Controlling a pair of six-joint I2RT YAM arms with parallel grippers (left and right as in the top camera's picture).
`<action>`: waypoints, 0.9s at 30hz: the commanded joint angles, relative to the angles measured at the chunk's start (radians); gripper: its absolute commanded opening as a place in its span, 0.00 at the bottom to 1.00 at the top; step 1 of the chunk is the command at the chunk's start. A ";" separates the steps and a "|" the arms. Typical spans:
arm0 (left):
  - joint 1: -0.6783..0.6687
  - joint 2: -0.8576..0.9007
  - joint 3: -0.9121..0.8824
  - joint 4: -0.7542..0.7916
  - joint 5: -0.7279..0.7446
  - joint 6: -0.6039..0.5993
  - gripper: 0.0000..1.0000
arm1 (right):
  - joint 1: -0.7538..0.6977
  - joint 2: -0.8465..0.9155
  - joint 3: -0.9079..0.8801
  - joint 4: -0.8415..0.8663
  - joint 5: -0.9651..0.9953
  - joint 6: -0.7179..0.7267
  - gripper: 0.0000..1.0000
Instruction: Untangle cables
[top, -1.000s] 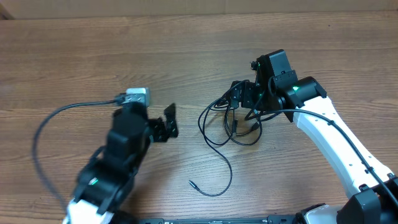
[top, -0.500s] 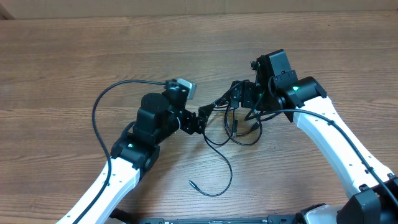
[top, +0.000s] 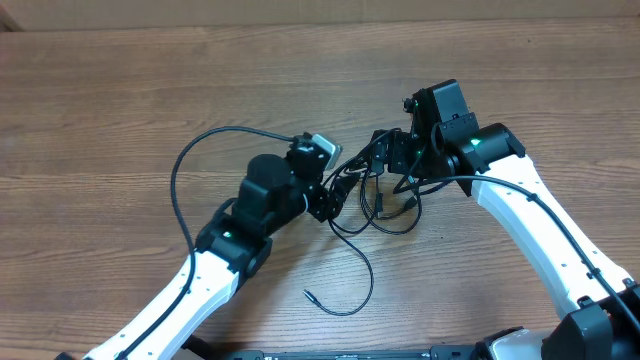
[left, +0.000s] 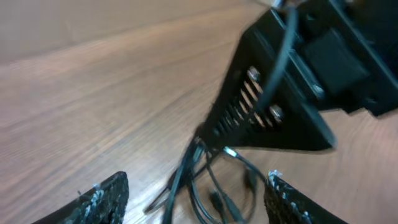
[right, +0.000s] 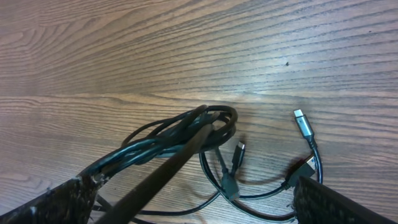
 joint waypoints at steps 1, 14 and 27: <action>-0.019 0.042 -0.004 0.093 -0.096 0.011 0.69 | 0.002 -0.031 0.033 0.006 -0.008 0.000 1.00; -0.032 0.171 -0.004 0.290 -0.083 -0.058 0.67 | 0.002 -0.031 0.033 -0.008 -0.008 0.000 1.00; -0.060 0.291 -0.003 0.483 -0.105 -0.057 0.04 | 0.002 -0.031 0.033 -0.016 -0.080 0.000 1.00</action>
